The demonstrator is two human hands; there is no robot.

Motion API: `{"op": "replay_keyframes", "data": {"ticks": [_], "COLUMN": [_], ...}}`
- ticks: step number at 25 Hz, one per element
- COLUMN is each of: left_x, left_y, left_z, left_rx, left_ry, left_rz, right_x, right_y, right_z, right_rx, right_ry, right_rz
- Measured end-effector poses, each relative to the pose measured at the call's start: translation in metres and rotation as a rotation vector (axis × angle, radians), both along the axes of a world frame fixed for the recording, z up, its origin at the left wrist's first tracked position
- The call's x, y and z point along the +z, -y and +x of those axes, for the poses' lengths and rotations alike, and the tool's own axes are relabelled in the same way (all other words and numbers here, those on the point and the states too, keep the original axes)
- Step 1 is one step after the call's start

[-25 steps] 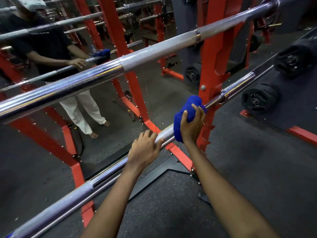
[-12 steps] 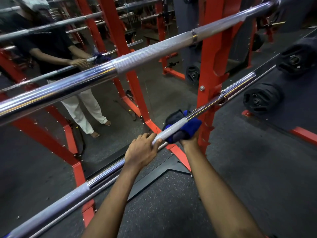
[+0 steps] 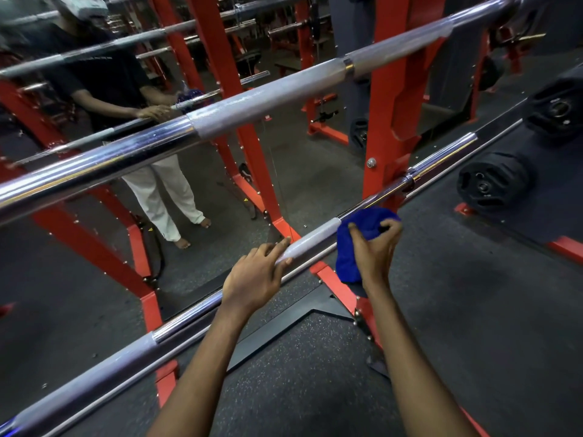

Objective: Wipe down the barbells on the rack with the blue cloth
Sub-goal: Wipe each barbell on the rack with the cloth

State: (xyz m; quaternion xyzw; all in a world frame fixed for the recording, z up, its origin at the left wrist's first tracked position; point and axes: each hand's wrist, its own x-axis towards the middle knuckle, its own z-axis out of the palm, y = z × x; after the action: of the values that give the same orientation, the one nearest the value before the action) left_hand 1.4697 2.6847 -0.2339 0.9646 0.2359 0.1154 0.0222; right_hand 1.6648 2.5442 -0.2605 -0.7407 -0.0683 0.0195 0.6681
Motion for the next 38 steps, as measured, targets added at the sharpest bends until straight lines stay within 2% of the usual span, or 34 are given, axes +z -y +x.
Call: {"op": "replay_keyframes", "data": {"ticks": [4, 6, 9, 13, 19, 23, 26, 27, 29, 31, 32, 35, 38], "left_x": [-0.003, -0.006, -0.009, -0.009, -0.011, -0.013, -0.011, -0.010, -0.009, -0.009, -0.010, -0.012, -0.014], "left_y": [0.002, 0.004, 0.004, 0.007, 0.006, 0.004, 0.005, 0.004, 0.006, 0.006, 0.005, 0.003, 0.003], "left_z": [0.000, 0.002, 0.003, 0.002, 0.002, 0.002, 0.002, 0.002, 0.000, 0.000, 0.001, 0.002, 0.004], "left_rx": [-0.074, -0.068, -0.038, -0.017, -0.020, -0.020, -0.010, -0.015, -0.022, -0.023, -0.023, -0.022, -0.022], "left_ry": [0.004, 0.026, 0.038, 0.067, 0.105, 0.112, 0.117, 0.119, 0.117, 0.117, 0.117, 0.120, 0.127], "left_rz": [0.082, 0.119, 0.138, 0.161, 0.151, 0.134, 0.128, 0.114, 0.115, 0.106, 0.097, 0.069, 0.046], "right_x": [0.021, 0.016, 0.005, 0.004, 0.051, 0.080, 0.073, 0.070, 0.068, 0.069, 0.066, 0.041, 0.013], "right_y": [-0.005, -0.013, -0.008, 0.014, 0.021, 0.010, -0.019, -0.027, -0.032, -0.034, -0.035, -0.036, -0.035], "right_z": [0.007, -0.001, -0.001, 0.025, 0.036, 0.050, 0.068, 0.071, 0.070, 0.062, 0.055, 0.019, -0.013], "right_rx": [0.150, 0.232, 0.396, 0.611, 0.511, 0.563, 0.600, 0.549, 0.297, 0.046, -0.013, 0.026, 0.117], "right_ry": [0.385, 0.500, 0.579, 0.522, 0.462, 0.325, 0.179, 0.162, 0.235, 0.407, 0.496, 0.604, 0.663], "right_rz": [-0.269, -0.354, -0.419, -0.420, -0.425, -0.553, -0.749, -0.720, -0.545, -0.424, -0.380, -0.330, -0.417]}}
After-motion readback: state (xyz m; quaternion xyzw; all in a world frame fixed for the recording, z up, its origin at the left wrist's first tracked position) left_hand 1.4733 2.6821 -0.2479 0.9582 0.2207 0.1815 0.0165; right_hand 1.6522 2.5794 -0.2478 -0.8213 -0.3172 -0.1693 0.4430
